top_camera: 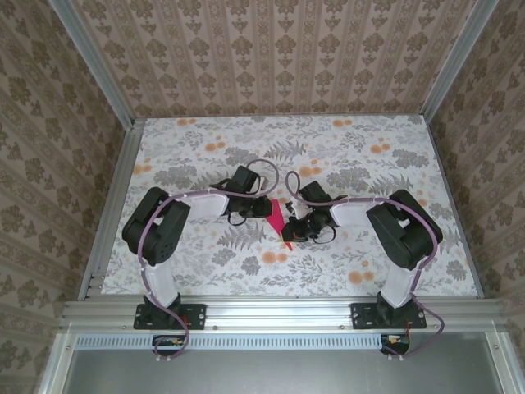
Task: Fold a paper plane with a square sheet of paper (pick it up from the middle)
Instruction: Fold the wing for the fifth time at the center of the table.
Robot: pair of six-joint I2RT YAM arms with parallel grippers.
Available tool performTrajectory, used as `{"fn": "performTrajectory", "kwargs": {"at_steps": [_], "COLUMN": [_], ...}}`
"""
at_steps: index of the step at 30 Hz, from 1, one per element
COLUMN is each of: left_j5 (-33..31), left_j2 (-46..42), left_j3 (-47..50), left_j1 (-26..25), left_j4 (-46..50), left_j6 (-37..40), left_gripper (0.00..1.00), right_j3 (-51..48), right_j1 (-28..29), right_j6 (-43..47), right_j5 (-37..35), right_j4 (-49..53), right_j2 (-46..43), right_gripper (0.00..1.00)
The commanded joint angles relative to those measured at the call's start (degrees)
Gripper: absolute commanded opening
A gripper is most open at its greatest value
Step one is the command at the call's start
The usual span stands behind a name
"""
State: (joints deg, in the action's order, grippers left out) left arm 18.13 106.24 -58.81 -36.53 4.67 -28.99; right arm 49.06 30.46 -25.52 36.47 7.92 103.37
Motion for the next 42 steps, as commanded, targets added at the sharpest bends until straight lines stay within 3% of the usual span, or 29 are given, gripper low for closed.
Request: {"fn": "performTrajectory", "kwargs": {"at_steps": [1,22,30,35,42], "left_j5": [-1.00,0.44,2.14,3.39,2.04], "left_j2": [1.65,3.26,-5.18,-11.00,-12.25], "left_j3": [-1.86,-1.16,1.35,5.77,10.78], "left_j1": [1.61,6.74,8.23,6.59,0.33], "left_j4": [0.53,-0.97,-1.45,-4.72,-9.82], "left_j6": [2.87,2.99,1.28,-1.85,-6.16], "left_gripper": [0.20,0.19,0.21,0.21,0.18], "right_j3": [-2.48,-2.99,-2.83,-2.91,-3.18], "right_j1": [-0.12,-0.31,-0.31,-0.29,-0.39], "right_j6": [0.30,0.28,-0.01,-0.42,-1.01], "right_j5": [-3.40,-3.76,-3.76,-3.62,-3.22], "right_j4": [7.43,7.53,7.38,6.89,6.22], "right_j2": [2.92,2.54,2.46,2.45,2.46], "right_gripper": [0.10,0.10,0.10,0.10,0.09]}}
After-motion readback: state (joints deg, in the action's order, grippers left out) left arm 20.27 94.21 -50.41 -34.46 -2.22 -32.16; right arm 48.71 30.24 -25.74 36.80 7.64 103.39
